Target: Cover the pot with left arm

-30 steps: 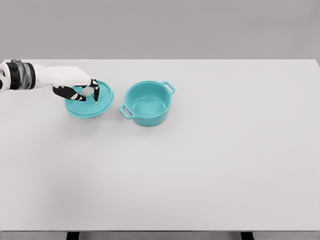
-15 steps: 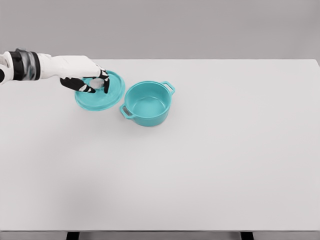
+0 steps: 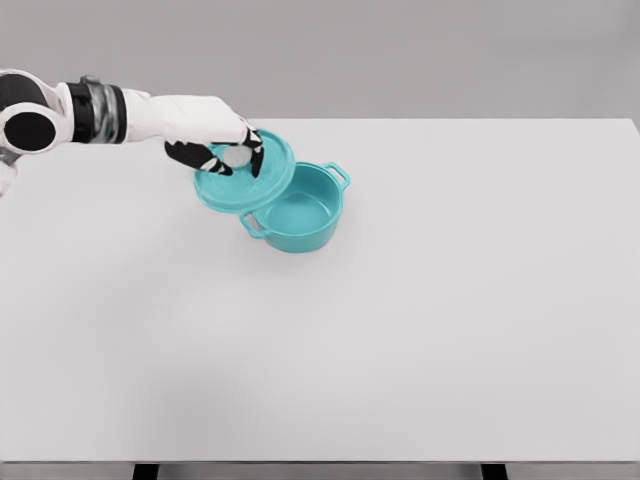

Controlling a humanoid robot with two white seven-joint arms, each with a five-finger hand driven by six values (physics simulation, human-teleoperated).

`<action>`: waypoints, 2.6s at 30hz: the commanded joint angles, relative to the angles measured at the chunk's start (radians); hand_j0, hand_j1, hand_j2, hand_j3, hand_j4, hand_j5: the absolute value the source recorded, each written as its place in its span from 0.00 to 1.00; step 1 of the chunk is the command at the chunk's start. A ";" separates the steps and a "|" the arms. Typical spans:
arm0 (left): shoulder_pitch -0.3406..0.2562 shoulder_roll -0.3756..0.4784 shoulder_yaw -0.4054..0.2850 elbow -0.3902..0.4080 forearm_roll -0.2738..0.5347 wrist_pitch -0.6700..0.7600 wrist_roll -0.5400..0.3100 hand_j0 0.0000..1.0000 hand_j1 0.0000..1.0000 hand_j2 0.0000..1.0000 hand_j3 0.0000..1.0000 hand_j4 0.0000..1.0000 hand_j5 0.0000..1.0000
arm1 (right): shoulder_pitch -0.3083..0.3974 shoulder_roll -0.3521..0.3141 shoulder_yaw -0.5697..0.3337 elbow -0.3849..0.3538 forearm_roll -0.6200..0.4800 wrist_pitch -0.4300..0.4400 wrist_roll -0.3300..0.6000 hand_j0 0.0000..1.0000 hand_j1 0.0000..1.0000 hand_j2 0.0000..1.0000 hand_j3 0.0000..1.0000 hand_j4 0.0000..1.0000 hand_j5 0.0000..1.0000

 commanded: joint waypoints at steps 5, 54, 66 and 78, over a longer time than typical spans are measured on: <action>-0.012 -0.072 -0.037 0.011 0.003 0.015 0.000 0.49 0.49 0.49 0.49 0.49 0.49 | 0.002 0.000 0.000 0.001 0.000 0.000 0.000 1.00 1.00 1.00 1.00 1.00 1.00; -0.028 -0.213 -0.111 0.184 -0.009 0.020 0.000 0.69 0.69 0.69 0.69 0.69 0.69 | 0.002 0.000 0.001 0.001 0.000 0.000 0.000 1.00 1.00 1.00 1.00 1.00 1.00; -0.026 -0.212 -0.119 0.184 -0.009 0.017 0.000 0.82 0.82 0.82 0.82 0.82 0.82 | 0.002 0.000 0.000 -0.001 0.000 0.000 0.000 1.00 1.00 1.00 1.00 1.00 1.00; -0.049 -0.175 -0.110 0.181 -0.008 0.012 0.000 1.00 1.00 1.00 1.00 1.00 1.00 | 0.002 0.000 0.000 0.001 0.000 0.000 0.000 1.00 1.00 1.00 1.00 1.00 1.00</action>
